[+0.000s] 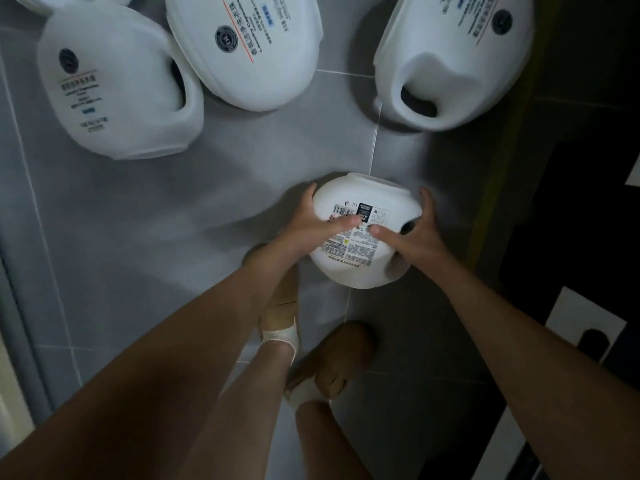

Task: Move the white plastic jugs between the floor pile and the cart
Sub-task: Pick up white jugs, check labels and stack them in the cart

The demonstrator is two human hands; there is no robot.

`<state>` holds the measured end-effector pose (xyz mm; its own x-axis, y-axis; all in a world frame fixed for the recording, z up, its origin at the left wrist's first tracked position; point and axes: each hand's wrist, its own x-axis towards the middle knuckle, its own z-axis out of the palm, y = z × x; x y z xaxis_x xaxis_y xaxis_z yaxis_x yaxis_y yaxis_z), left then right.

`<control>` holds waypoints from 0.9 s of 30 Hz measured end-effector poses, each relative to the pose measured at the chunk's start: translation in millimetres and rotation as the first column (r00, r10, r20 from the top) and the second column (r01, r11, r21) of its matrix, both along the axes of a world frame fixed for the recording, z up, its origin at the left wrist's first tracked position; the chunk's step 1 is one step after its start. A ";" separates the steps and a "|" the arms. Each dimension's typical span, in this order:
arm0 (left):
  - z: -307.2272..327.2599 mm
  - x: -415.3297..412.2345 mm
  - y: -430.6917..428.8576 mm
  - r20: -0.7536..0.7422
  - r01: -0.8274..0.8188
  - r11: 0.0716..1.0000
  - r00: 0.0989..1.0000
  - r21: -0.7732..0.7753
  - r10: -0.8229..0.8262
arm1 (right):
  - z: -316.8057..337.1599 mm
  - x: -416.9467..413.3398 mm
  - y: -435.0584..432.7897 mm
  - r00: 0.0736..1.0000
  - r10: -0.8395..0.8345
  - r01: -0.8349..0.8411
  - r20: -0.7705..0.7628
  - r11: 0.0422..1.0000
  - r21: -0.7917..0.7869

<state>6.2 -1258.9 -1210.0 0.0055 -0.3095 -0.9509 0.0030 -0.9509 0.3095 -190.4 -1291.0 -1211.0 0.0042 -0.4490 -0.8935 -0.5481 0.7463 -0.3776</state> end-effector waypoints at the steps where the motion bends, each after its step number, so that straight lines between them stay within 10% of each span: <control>1: -4.6 1.3 1.6 -0.020 -0.022 1.000 1.000 -0.012 0.021 | -3.0 -2.1 1.6 1.000 -0.019 0.019 0.023 1.000 -0.024; 12: 44.4 21.7 17.8 -0.054 -0.186 0.981 0.981 -0.045 0.184 | 48.2 21.0 -9.5 0.995 0.066 -0.057 0.069 0.989 -0.133; 27: 389.9 108.1 52.8 0.031 -0.420 0.887 0.901 -0.189 0.433 | 378.5 135.5 -37.1 0.871 0.477 -0.459 0.117 0.875 -0.156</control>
